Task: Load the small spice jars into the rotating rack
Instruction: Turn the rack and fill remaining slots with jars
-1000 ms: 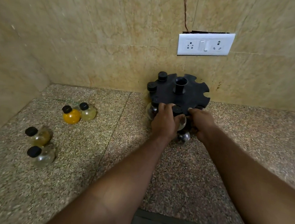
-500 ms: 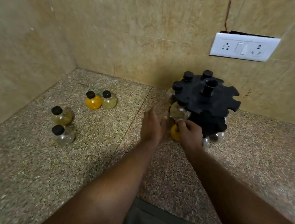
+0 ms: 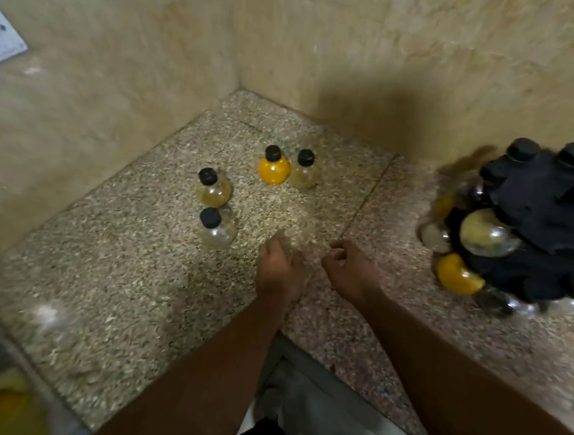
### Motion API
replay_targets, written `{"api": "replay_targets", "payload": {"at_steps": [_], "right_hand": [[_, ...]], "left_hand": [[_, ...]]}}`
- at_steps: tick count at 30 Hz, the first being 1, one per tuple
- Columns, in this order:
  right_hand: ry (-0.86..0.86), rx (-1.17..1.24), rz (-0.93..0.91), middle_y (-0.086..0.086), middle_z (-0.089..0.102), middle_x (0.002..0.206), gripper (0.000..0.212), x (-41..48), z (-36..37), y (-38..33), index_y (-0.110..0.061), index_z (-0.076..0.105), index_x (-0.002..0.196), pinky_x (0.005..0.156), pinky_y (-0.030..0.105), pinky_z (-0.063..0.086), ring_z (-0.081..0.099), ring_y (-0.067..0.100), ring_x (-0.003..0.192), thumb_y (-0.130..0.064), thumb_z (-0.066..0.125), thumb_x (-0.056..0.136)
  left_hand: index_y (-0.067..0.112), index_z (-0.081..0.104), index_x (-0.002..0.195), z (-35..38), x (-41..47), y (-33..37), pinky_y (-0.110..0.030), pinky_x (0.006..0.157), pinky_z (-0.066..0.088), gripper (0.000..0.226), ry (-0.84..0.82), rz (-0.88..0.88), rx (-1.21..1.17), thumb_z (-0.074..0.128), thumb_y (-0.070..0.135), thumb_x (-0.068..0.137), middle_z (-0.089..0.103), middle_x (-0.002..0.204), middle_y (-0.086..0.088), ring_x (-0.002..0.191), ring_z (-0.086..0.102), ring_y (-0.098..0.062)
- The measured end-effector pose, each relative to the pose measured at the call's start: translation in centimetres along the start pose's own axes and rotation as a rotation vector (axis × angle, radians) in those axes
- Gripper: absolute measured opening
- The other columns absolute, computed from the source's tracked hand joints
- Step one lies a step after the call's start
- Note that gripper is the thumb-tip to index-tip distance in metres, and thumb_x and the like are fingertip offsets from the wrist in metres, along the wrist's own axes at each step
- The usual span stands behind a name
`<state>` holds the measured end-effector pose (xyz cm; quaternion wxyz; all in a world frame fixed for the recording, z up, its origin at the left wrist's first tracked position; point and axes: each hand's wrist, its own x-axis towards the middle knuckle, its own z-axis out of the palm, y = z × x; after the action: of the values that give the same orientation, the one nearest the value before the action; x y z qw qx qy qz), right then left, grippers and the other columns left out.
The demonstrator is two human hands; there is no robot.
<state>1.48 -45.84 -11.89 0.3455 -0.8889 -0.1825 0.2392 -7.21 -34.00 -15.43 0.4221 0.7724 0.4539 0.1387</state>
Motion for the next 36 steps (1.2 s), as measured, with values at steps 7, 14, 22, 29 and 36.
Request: {"api": "replay_targets", "payload": {"at_steps": [7, 14, 22, 29, 36], "right_hand": [[-0.140, -0.304, -0.096, 0.014, 0.053, 0.141, 0.059, 2.0, 7.0, -3.9, -0.024, 0.046, 0.142, 0.103, 0.045, 0.047, 0.050, 0.034, 0.128, -0.047, 0.059, 0.090], [-0.251, -0.574, -0.106, 0.010, 0.009, 0.168, 0.093, 3.5, 10.8, -5.7, -0.031, 0.013, 0.158, 0.117, 0.060, 0.021, 0.011, 0.037, 0.153, -0.064, 0.057, 0.083], [-0.387, -0.717, -0.090, 0.008, -0.018, 0.168, 0.113, 5.1, 11.7, -6.3, -0.039, -0.008, 0.159, 0.115, 0.070, 0.002, -0.014, 0.043, 0.152, -0.080, 0.058, 0.077], [-0.334, -0.649, -0.154, 0.007, -0.009, 0.169, 0.104, 5.1, 11.4, -5.4, -0.040, -0.002, 0.158, 0.117, 0.067, 0.006, -0.007, 0.040, 0.154, -0.079, 0.053, 0.079], [-0.072, -0.179, -0.127, 0.013, 0.034, 0.161, 0.075, 3.8, 7.5, -3.9, -0.021, 0.029, 0.157, 0.116, 0.048, 0.035, 0.034, 0.034, 0.146, -0.049, 0.058, 0.093]], "left_hand": [[0.026, 0.059, 0.109, -4.3, 2.0, -4.5, -0.037, 0.082, 0.052, 0.038, 0.212, -0.248, -0.134, 0.065, 0.055, 0.084, 0.065, 0.103, 0.002, 0.095, 0.063, -0.021], [0.018, 0.046, 0.130, -7.3, 4.2, -6.5, -0.038, 0.086, 0.053, 0.073, 0.467, -0.273, -0.246, 0.078, 0.052, 0.075, 0.058, 0.123, -0.006, 0.107, 0.062, -0.027], [0.023, 0.053, 0.136, -9.1, 7.6, -6.6, -0.040, 0.090, 0.052, 0.071, 0.449, -0.092, -0.153, 0.077, 0.051, 0.075, 0.055, 0.127, -0.004, 0.112, 0.056, -0.022], [0.017, 0.064, 0.125, -8.6, 7.7, -6.0, -0.035, 0.082, 0.050, 0.060, 0.361, 0.013, -0.128, 0.082, 0.044, 0.074, 0.055, 0.118, -0.006, 0.107, 0.056, -0.023], [0.018, 0.069, 0.111, -6.5, 5.9, -1.3, -0.030, 0.081, 0.048, 0.046, 0.253, 0.195, -0.132, 0.082, 0.043, 0.075, 0.060, 0.105, 0.001, 0.097, 0.055, -0.014]]}}
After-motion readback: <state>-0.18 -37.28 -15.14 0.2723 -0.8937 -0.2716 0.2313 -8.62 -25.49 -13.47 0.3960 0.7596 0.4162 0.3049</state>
